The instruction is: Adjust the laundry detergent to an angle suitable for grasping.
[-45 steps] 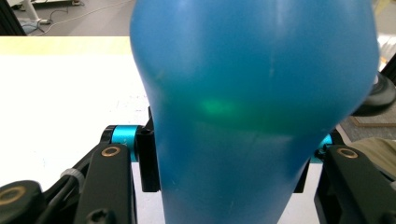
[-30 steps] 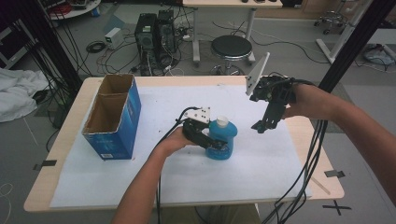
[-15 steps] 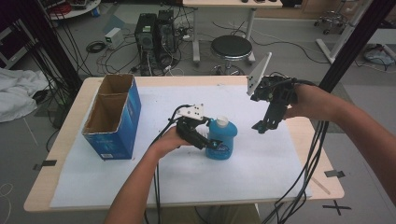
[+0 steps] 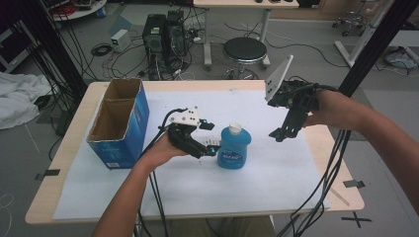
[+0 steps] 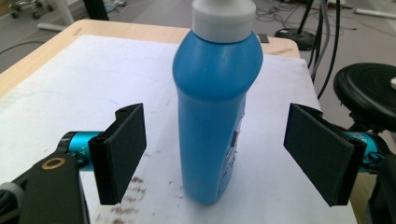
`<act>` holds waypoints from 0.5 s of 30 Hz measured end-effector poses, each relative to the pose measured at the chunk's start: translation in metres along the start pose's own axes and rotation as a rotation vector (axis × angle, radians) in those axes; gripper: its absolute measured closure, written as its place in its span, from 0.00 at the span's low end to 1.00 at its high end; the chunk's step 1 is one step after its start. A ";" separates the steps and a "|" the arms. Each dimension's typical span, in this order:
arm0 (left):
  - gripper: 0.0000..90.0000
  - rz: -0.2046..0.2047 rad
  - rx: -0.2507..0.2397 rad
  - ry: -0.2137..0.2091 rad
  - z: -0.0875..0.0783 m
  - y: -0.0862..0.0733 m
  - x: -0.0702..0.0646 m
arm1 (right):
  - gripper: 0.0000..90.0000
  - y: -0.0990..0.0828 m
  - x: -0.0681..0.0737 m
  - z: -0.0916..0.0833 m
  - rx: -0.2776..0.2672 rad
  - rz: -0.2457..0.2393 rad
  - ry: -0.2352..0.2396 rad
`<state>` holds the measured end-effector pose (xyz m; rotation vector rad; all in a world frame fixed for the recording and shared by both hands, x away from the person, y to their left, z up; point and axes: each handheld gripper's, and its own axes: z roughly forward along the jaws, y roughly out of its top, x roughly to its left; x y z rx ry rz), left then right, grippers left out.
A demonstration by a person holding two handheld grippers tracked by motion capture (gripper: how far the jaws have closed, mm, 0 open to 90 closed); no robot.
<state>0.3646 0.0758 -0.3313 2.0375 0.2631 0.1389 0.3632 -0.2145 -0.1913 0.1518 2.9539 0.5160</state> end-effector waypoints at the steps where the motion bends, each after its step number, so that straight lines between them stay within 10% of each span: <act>1: 0.24 -0.015 0.018 0.009 -0.004 0.004 0.000 | 0.04 0.000 -0.001 0.000 -0.003 -0.004 -0.002; 5: 0.24 -0.070 0.083 0.071 -0.019 0.020 0.004 | 0.04 -0.003 -0.002 -0.002 -0.009 0.003 -0.006; 15: 0.23 -0.032 0.212 0.149 -0.033 0.046 0.017 | 0.05 -0.003 -0.002 -0.001 -0.004 0.003 -0.009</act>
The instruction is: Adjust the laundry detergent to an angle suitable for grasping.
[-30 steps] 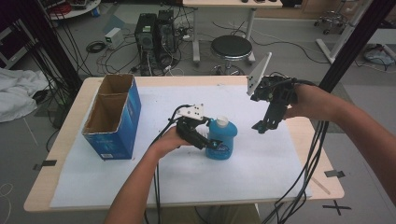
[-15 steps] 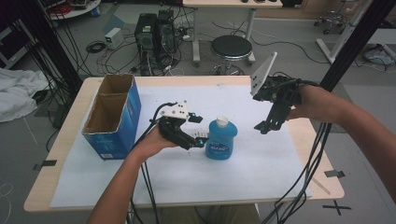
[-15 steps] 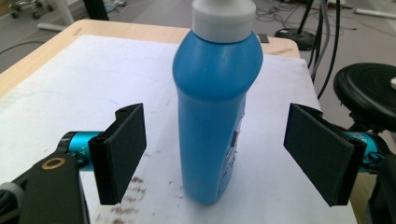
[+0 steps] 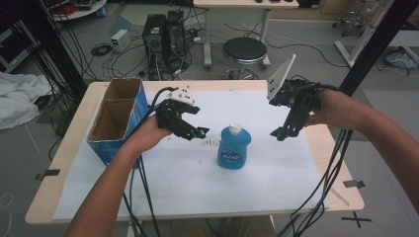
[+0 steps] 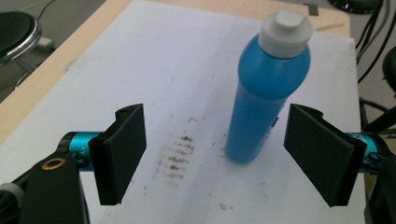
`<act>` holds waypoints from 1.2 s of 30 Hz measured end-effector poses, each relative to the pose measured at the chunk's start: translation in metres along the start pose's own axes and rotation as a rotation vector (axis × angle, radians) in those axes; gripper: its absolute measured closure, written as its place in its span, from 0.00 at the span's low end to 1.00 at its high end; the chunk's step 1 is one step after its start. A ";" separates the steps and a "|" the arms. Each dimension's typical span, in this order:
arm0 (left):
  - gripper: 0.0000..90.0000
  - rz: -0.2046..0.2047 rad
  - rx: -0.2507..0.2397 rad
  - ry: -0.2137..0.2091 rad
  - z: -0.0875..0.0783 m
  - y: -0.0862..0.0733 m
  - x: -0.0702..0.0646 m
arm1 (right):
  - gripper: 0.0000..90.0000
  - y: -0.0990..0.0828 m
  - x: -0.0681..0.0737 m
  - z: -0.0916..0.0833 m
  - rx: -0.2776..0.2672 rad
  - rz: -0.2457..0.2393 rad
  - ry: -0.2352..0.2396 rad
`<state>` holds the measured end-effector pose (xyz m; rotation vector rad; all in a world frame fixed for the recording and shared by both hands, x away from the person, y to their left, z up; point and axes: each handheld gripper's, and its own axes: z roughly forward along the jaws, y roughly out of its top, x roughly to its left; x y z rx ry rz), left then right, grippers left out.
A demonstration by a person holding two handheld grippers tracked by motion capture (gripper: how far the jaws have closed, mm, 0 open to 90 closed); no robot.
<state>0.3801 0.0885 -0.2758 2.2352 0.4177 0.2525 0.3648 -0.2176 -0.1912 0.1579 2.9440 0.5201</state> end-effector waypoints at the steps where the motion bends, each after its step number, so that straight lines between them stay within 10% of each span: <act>1: 0.23 0.008 0.014 0.002 0.000 0.001 0.001 | 0.04 0.000 0.000 0.000 0.000 0.002 -0.001; 3: 0.08 0.010 0.030 -0.001 0.000 0.004 0.002 | 0.04 0.000 0.000 0.000 -0.003 0.003 0.000; 22: 0.03 0.027 0.264 0.099 0.010 0.009 0.009 | 0.04 -0.002 -0.003 0.001 -0.011 -0.005 -0.002; 36: 0.03 0.085 0.390 0.039 0.014 0.014 0.007 | 0.04 -0.004 -0.005 0.005 -0.018 -0.002 0.003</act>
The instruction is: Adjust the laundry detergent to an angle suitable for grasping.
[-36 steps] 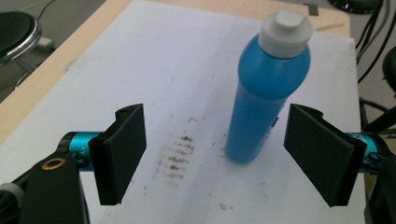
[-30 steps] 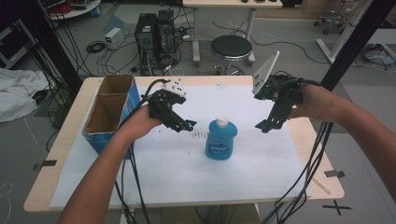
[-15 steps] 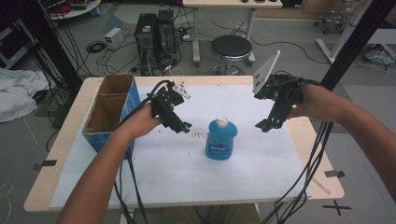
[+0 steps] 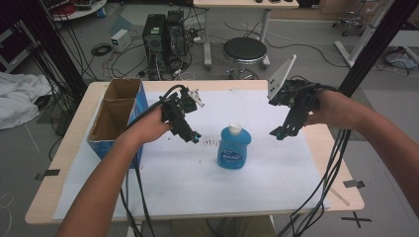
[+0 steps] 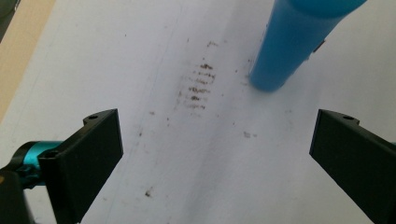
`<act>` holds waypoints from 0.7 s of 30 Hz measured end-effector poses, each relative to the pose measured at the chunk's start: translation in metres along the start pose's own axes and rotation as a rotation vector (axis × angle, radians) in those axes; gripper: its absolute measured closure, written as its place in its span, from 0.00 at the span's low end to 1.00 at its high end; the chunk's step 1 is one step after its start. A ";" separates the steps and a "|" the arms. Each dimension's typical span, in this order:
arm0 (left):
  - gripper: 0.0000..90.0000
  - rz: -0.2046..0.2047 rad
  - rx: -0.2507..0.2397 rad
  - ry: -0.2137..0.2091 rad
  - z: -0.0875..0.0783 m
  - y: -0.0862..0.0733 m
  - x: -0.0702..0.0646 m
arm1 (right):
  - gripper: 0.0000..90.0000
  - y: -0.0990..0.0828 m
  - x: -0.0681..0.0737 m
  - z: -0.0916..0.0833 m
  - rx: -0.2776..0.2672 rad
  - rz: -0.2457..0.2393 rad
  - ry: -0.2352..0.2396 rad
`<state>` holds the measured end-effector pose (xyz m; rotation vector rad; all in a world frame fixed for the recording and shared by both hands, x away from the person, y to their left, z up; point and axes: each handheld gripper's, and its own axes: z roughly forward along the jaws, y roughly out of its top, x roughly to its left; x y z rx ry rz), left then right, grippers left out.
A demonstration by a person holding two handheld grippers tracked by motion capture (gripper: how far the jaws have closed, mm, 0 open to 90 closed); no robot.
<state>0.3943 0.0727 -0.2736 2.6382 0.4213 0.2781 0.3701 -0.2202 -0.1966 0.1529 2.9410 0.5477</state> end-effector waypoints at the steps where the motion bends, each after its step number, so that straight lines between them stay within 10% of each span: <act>1: 0.03 0.001 0.049 -0.003 0.001 0.002 0.003 | 0.04 0.000 -0.001 0.001 0.000 -0.001 0.001; 21: 0.03 0.006 0.180 -0.026 0.000 0.011 0.017 | 0.04 -0.002 -0.014 0.004 -0.003 0.018 0.005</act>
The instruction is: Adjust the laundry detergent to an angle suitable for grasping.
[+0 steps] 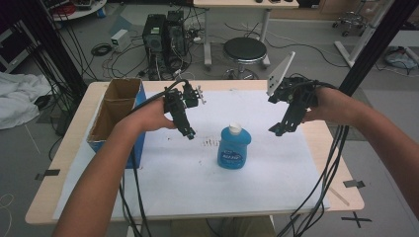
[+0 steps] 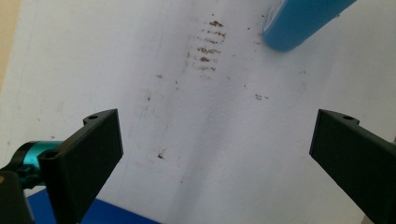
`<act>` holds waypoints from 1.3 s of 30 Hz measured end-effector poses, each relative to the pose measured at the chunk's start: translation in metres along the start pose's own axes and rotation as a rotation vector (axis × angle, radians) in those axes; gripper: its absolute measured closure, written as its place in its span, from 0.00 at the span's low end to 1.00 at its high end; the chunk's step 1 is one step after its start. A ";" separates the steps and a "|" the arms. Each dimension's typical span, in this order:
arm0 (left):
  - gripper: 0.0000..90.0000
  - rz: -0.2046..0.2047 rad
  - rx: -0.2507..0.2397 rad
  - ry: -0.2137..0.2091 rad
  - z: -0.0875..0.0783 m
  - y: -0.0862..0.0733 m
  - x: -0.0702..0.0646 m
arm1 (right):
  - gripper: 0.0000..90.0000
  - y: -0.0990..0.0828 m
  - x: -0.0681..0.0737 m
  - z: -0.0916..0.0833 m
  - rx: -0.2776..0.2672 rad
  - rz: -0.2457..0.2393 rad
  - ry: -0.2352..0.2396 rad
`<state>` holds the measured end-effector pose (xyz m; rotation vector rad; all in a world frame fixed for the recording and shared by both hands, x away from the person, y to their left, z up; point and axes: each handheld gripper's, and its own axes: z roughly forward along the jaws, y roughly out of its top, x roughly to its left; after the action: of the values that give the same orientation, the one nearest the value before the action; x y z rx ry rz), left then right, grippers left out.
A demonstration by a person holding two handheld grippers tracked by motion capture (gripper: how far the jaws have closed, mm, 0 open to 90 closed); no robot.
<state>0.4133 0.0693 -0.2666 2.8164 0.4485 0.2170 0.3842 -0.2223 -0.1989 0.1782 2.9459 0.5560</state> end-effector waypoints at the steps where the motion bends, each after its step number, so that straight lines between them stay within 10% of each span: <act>1: 0.03 0.004 -0.005 -0.006 -0.001 -0.001 -0.001 | 0.04 0.000 -0.003 0.000 -0.004 0.008 0.000; 23: 0.03 0.078 -0.039 -0.079 -0.018 -0.005 -0.042 | 0.04 0.017 -0.059 0.019 0.023 0.026 0.011; 39: 0.03 0.102 -0.057 -0.095 -0.022 -0.006 -0.062 | 0.05 0.017 -0.065 0.017 0.013 0.031 0.009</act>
<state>0.3490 0.0599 -0.2536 2.7813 0.2742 0.1140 0.4526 -0.2093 -0.2011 0.2239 2.9610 0.5430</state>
